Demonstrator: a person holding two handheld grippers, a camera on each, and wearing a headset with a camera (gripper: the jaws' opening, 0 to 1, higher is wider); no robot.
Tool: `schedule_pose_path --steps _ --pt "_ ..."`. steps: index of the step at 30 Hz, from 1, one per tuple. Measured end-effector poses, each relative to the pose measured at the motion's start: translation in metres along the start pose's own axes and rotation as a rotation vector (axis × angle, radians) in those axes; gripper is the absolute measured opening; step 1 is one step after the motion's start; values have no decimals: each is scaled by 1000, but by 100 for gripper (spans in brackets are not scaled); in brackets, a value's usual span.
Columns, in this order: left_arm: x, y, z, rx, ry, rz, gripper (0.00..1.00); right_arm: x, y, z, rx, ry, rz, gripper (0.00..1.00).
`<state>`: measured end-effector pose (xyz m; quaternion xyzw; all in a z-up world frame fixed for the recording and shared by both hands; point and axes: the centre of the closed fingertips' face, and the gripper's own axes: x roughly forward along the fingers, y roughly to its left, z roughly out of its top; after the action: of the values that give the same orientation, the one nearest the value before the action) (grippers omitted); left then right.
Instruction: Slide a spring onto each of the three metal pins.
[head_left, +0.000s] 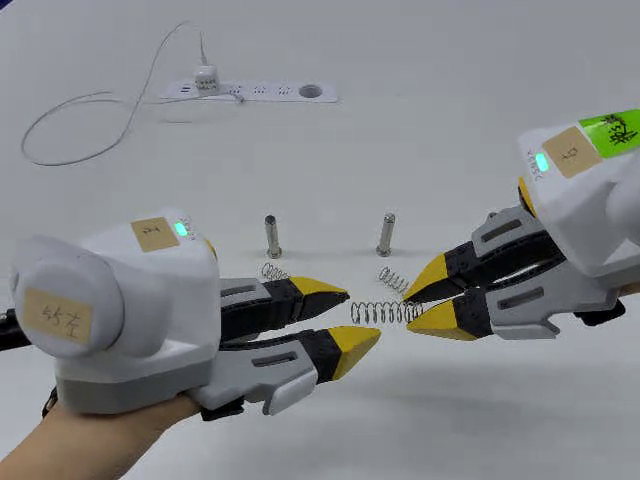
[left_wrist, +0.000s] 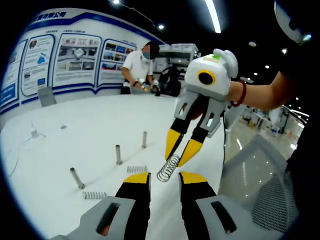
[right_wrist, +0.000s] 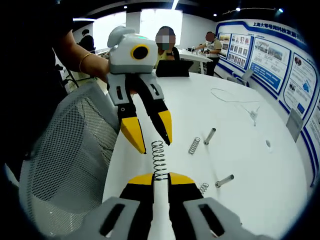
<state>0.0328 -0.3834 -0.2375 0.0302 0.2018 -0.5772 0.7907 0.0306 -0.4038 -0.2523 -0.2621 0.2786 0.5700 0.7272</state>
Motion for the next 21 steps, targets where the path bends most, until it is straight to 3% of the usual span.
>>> schedule_pose_path --steps 11,21 --pt "0 -4 -2 1 5 -20 13 0 4 1 -30 5 14 11" --pt "-2 -4 2 -15 -11 -27 11 -3 4 3 -34 -14 17 11"
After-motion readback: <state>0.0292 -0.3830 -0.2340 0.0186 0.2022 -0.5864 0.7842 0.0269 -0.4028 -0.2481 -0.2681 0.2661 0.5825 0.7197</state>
